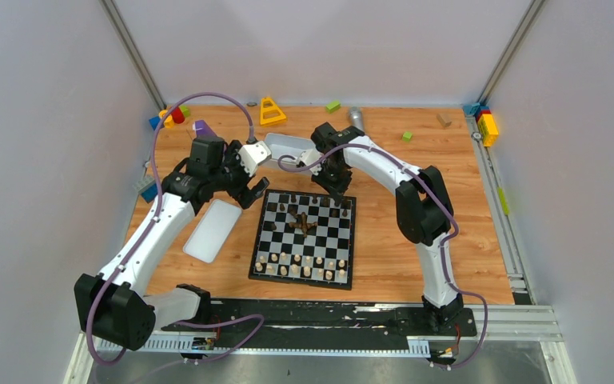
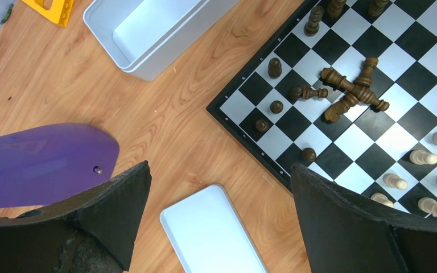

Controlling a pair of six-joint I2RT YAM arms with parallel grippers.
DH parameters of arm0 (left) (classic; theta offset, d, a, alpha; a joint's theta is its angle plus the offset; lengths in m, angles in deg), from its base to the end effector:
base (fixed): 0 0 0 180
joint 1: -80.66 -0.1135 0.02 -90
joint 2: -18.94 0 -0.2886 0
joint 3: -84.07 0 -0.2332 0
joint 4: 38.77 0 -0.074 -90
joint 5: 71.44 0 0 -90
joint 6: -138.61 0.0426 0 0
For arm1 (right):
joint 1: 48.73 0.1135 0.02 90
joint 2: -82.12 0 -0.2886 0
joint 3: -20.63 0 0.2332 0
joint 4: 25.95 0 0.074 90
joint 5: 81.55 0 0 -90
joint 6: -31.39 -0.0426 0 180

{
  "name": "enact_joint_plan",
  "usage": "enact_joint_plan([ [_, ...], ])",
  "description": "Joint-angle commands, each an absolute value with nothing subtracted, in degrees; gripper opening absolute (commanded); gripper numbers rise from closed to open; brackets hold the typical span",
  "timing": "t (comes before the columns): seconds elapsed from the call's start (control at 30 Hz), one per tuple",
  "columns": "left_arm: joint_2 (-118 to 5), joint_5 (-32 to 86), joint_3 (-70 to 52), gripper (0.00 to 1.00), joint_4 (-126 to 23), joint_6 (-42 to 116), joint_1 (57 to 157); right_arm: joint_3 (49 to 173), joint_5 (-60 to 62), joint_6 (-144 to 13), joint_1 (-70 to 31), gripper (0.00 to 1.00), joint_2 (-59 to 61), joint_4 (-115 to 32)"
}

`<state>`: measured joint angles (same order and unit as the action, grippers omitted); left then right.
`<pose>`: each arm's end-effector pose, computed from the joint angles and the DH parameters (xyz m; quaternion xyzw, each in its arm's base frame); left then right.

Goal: Set up the chess pieces on the board
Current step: Place the chess piece on the chessboard.

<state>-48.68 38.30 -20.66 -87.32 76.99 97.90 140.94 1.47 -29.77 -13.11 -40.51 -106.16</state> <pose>0.2130 -0.0812 0.3367 0.4131 0.7984 -0.1155 0.4225 0.3414 0.2510 0.2318 -0.5346 0.8404 0.0645 0.0613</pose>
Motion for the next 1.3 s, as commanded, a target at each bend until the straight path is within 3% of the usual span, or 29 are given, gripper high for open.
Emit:
enact_joint_plan([
  [0.0,-47.2,38.6,-20.9,1.0,-86.8,76.2,97.6,143.5,2.4,-28.9,-12.6,0.03,-41.2,-107.5],
  [0.47,-47.0,38.5,-21.4,1.0,-86.9,76.4,97.6,145.7,1.9,-29.1,-12.5,0.08,-43.4,-107.6],
  [0.57,-46.9,38.3,-21.5,1.0,-86.9,76.5,97.6,145.5,1.6,-29.3,-12.5,0.15,-43.2,-107.6],
  [0.77,-46.7,37.8,-21.9,1.0,-86.9,76.5,97.6,147.3,1.8,-30.0,-12.5,0.37,-42.4,-107.6],
  [0.87,-46.4,37.3,-22.3,1.0,-87.0,76.4,97.6,149.6,1.7,-30.6,-12.5,0.42,-41.5,-107.5],
  [1.07,-45.1,36.4,-25.2,1.0,-87.5,77.7,96.9,152.8,-2.3,-32.3,-12.5,0.44,-38.4,-106.3],
  [1.27,-47.0,41.8,-29.2,0.99,-88.8,81.6,96.9,147.6,-7.8,-34.1,-12.6,0.44,-33.7,-101.1],
])
